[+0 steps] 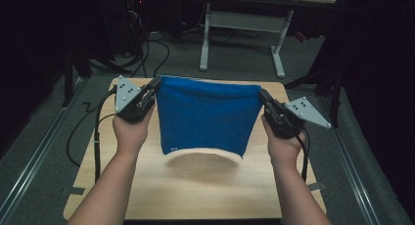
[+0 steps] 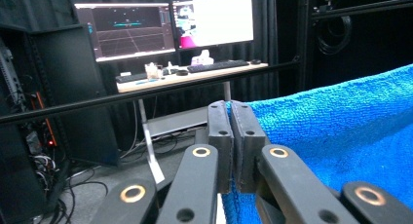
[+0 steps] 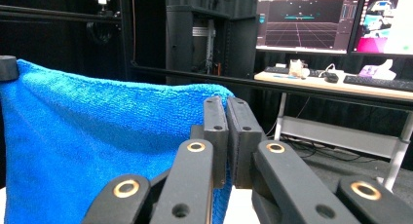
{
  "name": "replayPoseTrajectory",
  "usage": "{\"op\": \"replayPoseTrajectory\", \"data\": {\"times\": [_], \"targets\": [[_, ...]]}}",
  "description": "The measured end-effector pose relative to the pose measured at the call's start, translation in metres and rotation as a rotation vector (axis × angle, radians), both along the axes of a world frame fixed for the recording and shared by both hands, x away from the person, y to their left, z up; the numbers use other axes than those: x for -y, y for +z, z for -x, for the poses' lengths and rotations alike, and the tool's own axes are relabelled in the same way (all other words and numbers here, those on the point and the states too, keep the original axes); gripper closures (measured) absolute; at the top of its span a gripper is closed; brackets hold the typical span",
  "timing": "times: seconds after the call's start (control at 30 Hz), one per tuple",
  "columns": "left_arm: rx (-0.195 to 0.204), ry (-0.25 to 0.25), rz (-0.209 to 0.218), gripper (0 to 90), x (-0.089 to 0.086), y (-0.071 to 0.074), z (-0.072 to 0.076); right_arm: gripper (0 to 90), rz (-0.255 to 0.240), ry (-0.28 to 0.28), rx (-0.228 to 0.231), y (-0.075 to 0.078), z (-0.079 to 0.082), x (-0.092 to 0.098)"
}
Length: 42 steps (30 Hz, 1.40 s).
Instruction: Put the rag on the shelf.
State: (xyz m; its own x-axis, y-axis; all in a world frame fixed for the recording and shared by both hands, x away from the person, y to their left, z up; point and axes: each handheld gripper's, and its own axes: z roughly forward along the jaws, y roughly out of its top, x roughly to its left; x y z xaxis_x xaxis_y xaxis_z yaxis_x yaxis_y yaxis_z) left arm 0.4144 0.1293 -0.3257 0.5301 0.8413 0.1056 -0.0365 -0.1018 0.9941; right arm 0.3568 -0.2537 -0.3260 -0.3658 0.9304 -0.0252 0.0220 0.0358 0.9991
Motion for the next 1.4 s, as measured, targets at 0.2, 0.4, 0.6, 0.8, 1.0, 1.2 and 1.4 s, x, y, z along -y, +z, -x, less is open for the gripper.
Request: {"op": "replayPoseTrajectory", "data": {"times": [0.2, 0.4, 0.6, 0.8, 1.0, 1.2, 1.4], "targets": [[0.020, 0.019, -0.023, 88.3, 0.004, 0.010, -0.017, 88.3, 0.003, -0.018, 0.008, 0.010, -0.022, -0.002], [0.038, 0.038, -0.021, 88.4, 0.005, 0.017, -0.032, 88.3, -0.007, -0.031, 0.004, 0.016, -0.045, -0.002], [0.048, 0.066, -0.039, 88.3, 0.005, 0.024, -0.052, 88.3, 0.012, -0.040, -0.006, 0.023, -0.068, -0.006], [0.017, 0.079, -0.048, 88.3, 0.009, 0.025, -0.075, 88.3, 0.042, -0.066, 0.002, 0.028, -0.086, -0.009], [-0.012, 0.091, -0.083, 88.3, 0.012, 0.021, -0.094, 88.3, 0.052, -0.087, -0.023, 0.025, -0.111, -0.008], [-0.004, 0.099, -0.081, 88.3, 0.014, 0.025, -0.102, 88.2, 0.075, -0.105, -0.031, 0.023, -0.129, -0.008], [-0.062, 0.116, -0.086, 88.3, 0.015, 0.013, -0.116, 88.2, 0.105, -0.115, -0.029, 0.023, -0.141, -0.012]]}}
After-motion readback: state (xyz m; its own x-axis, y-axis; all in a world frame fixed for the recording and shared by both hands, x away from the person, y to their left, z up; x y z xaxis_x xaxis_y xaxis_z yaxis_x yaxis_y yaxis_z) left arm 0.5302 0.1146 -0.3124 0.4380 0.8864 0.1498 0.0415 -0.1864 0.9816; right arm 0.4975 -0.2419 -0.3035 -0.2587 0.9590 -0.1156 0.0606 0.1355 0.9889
